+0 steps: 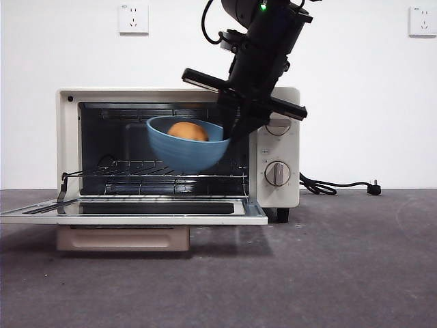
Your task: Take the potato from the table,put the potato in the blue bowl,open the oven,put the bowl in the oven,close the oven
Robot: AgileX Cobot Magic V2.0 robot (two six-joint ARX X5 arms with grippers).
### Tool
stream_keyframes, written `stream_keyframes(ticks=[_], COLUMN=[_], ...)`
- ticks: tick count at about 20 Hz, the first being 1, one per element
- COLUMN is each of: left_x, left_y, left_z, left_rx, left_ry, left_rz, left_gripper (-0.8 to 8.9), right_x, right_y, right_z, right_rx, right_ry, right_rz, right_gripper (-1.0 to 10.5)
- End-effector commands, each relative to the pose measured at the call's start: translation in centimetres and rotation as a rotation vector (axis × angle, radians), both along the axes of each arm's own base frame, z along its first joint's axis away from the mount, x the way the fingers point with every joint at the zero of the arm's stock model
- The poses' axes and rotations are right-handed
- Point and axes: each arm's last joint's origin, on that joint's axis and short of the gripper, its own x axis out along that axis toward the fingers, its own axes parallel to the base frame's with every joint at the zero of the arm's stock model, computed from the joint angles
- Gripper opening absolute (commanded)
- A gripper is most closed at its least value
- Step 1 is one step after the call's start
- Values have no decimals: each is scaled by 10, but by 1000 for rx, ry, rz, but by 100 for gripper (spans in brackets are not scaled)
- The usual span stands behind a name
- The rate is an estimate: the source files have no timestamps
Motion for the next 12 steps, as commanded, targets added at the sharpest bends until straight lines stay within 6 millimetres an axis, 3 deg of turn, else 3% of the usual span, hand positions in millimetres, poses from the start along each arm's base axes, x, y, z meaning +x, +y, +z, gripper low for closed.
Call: stream_keyframes(ticks=[1, 7, 12], left_x=[0, 0, 0], left_y=[-1, -1, 0], left_z=[-1, -1, -2], left_rx=[5, 5, 7], left_ry=[0, 0, 7], left_rz=[-18, -18, -18], left_gripper=[-8, -8, -8], right_x=[3, 4, 4], right_y=[1, -1, -1], right_z=[-4, -6, -5], right_rx=[-3, -11, -8], right_ry=[-2, 11, 7], right_rz=[-24, -28, -28], right_gripper=[-12, 11, 204])
